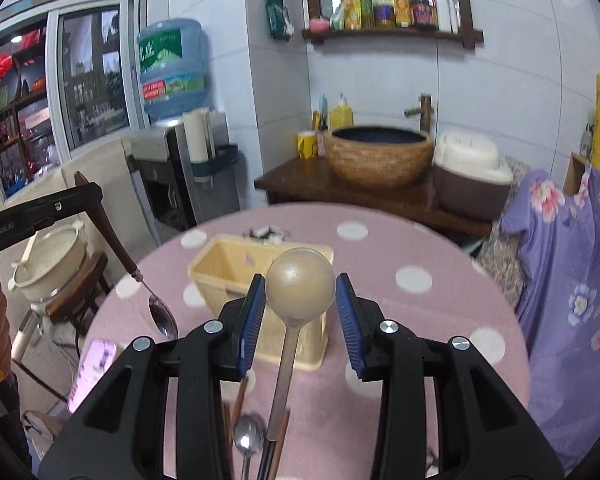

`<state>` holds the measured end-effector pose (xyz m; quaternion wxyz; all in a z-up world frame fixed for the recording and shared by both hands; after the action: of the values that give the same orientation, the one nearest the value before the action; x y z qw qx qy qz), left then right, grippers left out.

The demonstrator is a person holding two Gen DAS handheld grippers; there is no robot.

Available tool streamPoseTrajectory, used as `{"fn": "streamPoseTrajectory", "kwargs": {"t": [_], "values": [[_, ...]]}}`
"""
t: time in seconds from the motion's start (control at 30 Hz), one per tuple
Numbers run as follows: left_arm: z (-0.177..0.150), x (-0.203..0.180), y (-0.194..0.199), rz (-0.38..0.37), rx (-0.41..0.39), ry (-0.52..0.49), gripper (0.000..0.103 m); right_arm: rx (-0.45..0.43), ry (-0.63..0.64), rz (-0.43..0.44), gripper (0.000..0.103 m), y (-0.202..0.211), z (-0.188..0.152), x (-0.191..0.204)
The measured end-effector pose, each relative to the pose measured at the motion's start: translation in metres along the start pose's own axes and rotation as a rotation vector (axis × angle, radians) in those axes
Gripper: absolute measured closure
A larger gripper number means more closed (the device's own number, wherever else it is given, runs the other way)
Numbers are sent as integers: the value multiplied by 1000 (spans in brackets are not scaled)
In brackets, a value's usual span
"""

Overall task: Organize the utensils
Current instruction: 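Lift both spoons and carry them over the cream utensil holder, then lower both spoons into the holder and open both tools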

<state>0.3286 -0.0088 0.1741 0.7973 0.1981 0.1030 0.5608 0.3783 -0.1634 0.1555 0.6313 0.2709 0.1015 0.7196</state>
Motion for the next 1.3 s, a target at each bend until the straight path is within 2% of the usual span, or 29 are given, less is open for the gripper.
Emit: {"fn": "streamPoseTrajectory", "kwargs": {"t": [0.2,0.33,0.47,0.67,1.13,1.3], "values": [[54,-2,-12,16,-80,17,87,-145,-48,-5,66,3,75,12],[63,-7,-37,46,-83,28,87,-192,-41,-46,66,-19,96,18],[52,-11,-62,47,-45,33,87,-184,-6,-70,66,-49,85,21],[19,-15,-88,33,23,34,87,-143,29,-91,66,-78,50,16],[-28,-19,-112,18,131,20,87,-30,93,-113,66,-97,-13,10],[-40,-22,-121,15,171,13,87,-37,124,-120,66,-93,-21,12]]}}
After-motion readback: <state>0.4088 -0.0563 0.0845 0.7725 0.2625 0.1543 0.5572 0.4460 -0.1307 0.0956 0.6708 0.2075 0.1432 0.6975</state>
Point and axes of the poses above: each gripper's, at about its wrist camera, not at the fingertips, and y roughly against the way its jaws point, x to its left, z to its top, the point moved 3 cm from there along -y, roughly the way its jaws point, and after that the axes turned 11 degrees about -y, right-handed, at the moved point
